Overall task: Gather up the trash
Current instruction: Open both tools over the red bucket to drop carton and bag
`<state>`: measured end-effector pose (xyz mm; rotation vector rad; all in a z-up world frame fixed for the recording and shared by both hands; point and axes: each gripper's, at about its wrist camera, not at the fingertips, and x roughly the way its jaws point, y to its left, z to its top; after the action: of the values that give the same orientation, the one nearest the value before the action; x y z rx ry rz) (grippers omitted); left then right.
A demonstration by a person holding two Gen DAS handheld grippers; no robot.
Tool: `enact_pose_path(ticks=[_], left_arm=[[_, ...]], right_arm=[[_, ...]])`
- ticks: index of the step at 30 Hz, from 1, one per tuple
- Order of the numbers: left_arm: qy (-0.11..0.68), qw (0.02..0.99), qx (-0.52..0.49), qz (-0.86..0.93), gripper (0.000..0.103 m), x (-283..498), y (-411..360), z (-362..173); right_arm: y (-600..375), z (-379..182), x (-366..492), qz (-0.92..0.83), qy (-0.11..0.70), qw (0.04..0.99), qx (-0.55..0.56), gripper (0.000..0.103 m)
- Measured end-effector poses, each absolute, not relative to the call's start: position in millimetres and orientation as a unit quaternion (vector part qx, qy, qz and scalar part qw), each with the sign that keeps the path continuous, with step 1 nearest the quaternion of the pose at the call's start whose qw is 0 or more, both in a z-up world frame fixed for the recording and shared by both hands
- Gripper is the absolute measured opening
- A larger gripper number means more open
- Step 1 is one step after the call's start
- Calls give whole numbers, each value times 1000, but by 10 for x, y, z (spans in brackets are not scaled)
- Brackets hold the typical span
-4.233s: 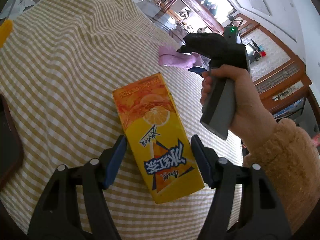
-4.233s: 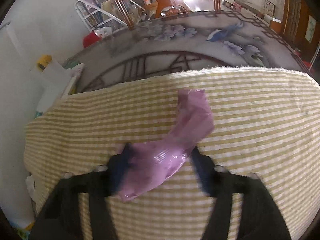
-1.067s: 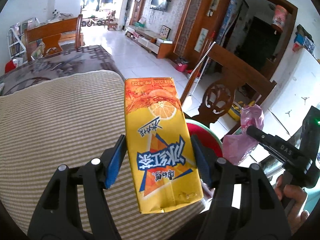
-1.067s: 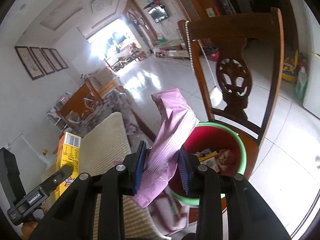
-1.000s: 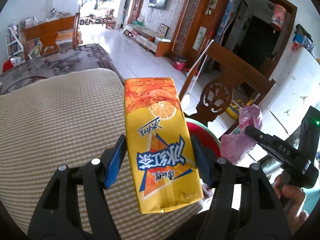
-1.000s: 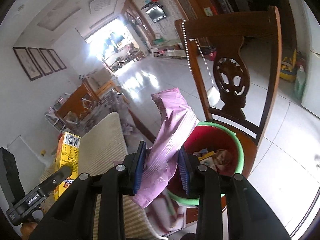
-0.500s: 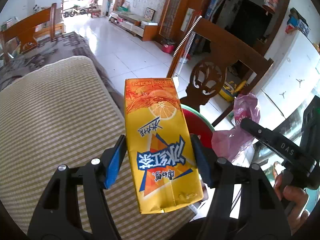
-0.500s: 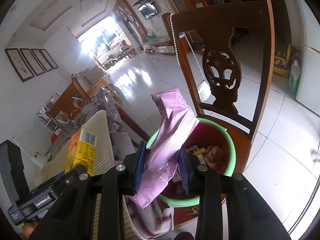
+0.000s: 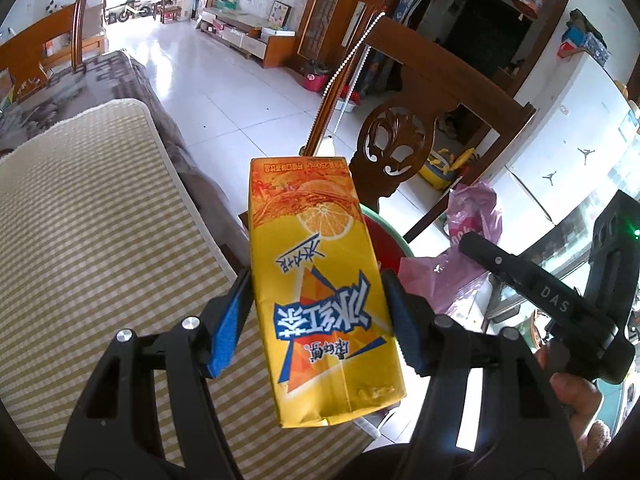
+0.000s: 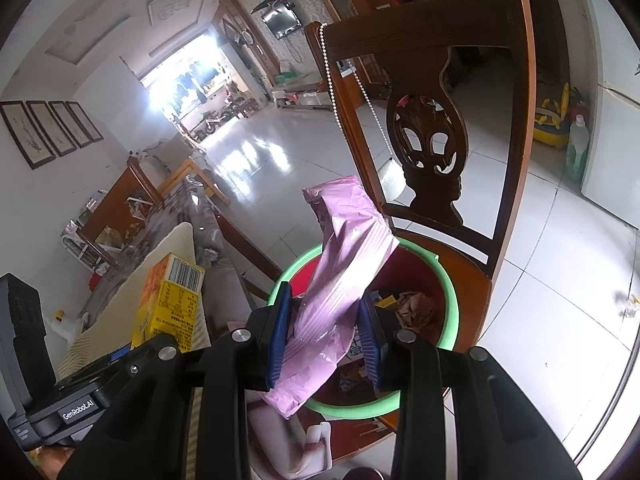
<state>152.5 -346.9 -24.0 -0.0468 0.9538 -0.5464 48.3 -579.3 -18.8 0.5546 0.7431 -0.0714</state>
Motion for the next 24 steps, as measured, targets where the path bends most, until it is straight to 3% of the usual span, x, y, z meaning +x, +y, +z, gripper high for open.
enact_pose_path(ticks=[5,7,8,9,14,18,24], left_arm=[[451,853,-24,-262,63,1595,-3514,-261],[450,854,-23,-260,74,1612,-3524,-256],[448,855,-23,-258,83,1622,-3520,-246],[445,857,-27,-257,85,1625,-3507,-228],[435,863,-36,-255,85,1585,-3425,-151],[415,875,-45,-244,95,1481,-3274,-40],[368,904,-70,-207,97,1215,-2812,177]], right_arm=[[-5802,-177,539,-43,346,901,259,34],[-5817,-165,569,-47,339,904,256,48],[-5825,-155,591,-50,337,906,253,60],[-5834,-150,607,-52,335,907,250,63],[-5830,-107,633,-57,331,911,238,64],[-5744,-66,583,-54,331,912,235,67],[-5499,225,540,-38,308,922,230,75]])
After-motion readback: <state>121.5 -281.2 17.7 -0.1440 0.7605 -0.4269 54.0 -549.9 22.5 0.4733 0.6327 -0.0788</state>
